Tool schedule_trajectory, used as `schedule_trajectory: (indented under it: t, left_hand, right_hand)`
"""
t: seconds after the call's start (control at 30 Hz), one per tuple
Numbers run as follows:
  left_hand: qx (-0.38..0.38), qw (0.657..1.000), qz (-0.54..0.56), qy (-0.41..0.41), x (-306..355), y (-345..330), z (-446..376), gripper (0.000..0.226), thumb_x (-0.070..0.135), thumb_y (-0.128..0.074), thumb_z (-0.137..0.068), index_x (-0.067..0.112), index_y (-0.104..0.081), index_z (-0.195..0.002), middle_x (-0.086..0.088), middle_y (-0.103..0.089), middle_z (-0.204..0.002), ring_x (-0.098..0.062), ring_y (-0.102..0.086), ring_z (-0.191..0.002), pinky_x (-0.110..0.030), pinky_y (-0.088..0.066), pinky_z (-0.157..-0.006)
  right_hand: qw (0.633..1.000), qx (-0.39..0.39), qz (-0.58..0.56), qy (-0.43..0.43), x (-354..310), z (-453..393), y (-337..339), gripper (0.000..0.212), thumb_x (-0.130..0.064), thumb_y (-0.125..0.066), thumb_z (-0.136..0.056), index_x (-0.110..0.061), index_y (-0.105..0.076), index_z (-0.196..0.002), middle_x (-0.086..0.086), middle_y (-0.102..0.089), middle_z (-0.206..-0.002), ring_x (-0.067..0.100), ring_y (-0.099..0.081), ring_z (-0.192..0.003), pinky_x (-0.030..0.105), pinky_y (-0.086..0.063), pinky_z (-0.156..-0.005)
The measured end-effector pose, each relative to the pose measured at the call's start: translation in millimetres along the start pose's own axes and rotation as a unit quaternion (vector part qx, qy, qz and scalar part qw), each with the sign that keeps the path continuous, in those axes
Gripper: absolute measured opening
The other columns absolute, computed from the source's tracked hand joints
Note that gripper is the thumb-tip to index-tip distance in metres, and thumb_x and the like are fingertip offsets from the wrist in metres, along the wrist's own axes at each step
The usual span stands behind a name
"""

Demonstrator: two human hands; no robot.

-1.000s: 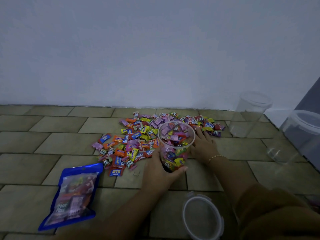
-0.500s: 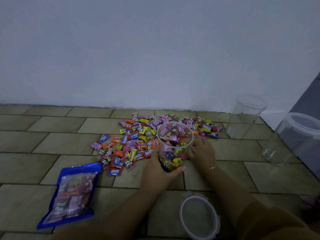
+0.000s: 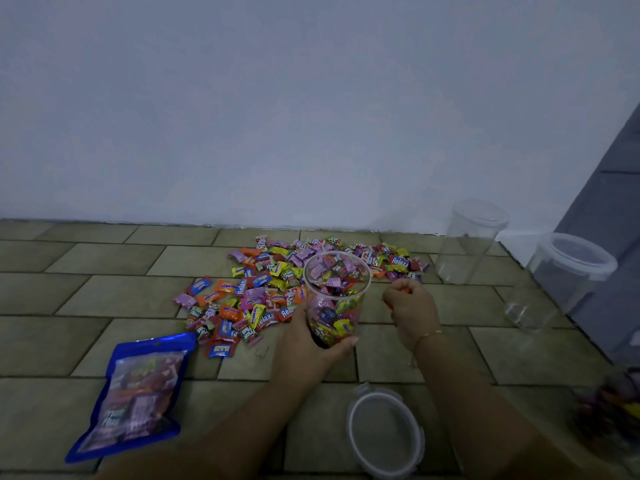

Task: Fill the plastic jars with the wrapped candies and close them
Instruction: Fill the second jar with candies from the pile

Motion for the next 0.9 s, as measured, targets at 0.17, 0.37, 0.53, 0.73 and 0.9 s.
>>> schedule_trajectory:
  t: [0.17, 0.37, 0.53, 0.73, 0.9]
  left_hand:
    - [-0.002, 1.0, -0.002, 0.0, -1, 0, 0, 0.09, 0.053, -0.081, -0.062, 0.027, -0.035, -0.135, 0.022, -0.048, -0.114, 0.001, -0.048, -0.104, -0.003, -0.033, -0.076]
    - [-0.002, 1.0, -0.002, -0.006, -1, 0, 0, 0.093, 0.057, -0.08, -0.061, 0.027, -0.035, -0.136, 0.016, -0.052, -0.123, -0.002, -0.049, -0.107, -0.01, -0.037, -0.08]
    - [-0.008, 1.0, 0.005, -0.005, -1, 0, 0, 0.092, 0.057, -0.08, -0.061, 0.027, -0.035, -0.136, 0.013, -0.054, -0.126, -0.001, -0.05, -0.106, -0.007, -0.036, -0.078]
    - [-0.01, 1.0, 0.004, -0.013, -4, 1, -1, 0.094, 0.058, -0.079, -0.062, 0.028, -0.033, -0.138, 0.018, -0.051, -0.125, 0.001, -0.048, -0.108, 0.0, -0.033, -0.074]
    - [-0.006, 1.0, -0.002, -0.016, -4, 1, -1, 0.091, 0.058, -0.079, -0.062, 0.029, -0.034, -0.136, 0.024, -0.046, -0.115, 0.002, -0.048, -0.106, -0.001, -0.032, -0.074]
  right_hand:
    - [0.984, -0.034, -0.175, 0.032, -61, 18, -12, 0.026, 0.009, -0.051, -0.086, -0.012, -0.049, -0.07, 0.006, -0.049, -0.064, 0.011, -0.039, -0.045, 0.022, -0.029, -0.04]
    - [0.954, -0.068, -0.287, 0.063, -110, 40, -25, 0.024, 0.005, -0.053, -0.089, -0.013, -0.049, -0.073, 0.007, -0.053, -0.081, 0.019, -0.047, -0.064, 0.027, -0.044, -0.048]
    - [0.956, -0.015, -0.281, 0.085, -96, 50, -38, 0.019, 0.003, -0.055, -0.087, -0.011, -0.05, -0.076, 0.01, -0.053, -0.076, 0.013, -0.053, -0.05, 0.03, -0.05, -0.047]
    - [0.962, 0.001, -0.22, 0.163, -91, 56, -41, 0.018, 0.003, -0.055, -0.085, -0.013, -0.052, -0.076, -0.001, -0.062, -0.06, 0.016, -0.06, -0.054, 0.031, -0.054, -0.057]
    - [0.965, 0.002, -0.179, 0.19, -88, 58, -44, 0.018, 0.001, -0.054, -0.084, -0.014, -0.053, -0.074, 0.003, -0.066, -0.063, 0.02, -0.062, -0.065, 0.03, -0.053, -0.063]
Point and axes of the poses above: each hand's wrist, its own z-axis away from the middle knuckle, its own y-axis out of the back of the hand, x = y × z, the point moved 1 cm from there along -z, towards the middle knuckle
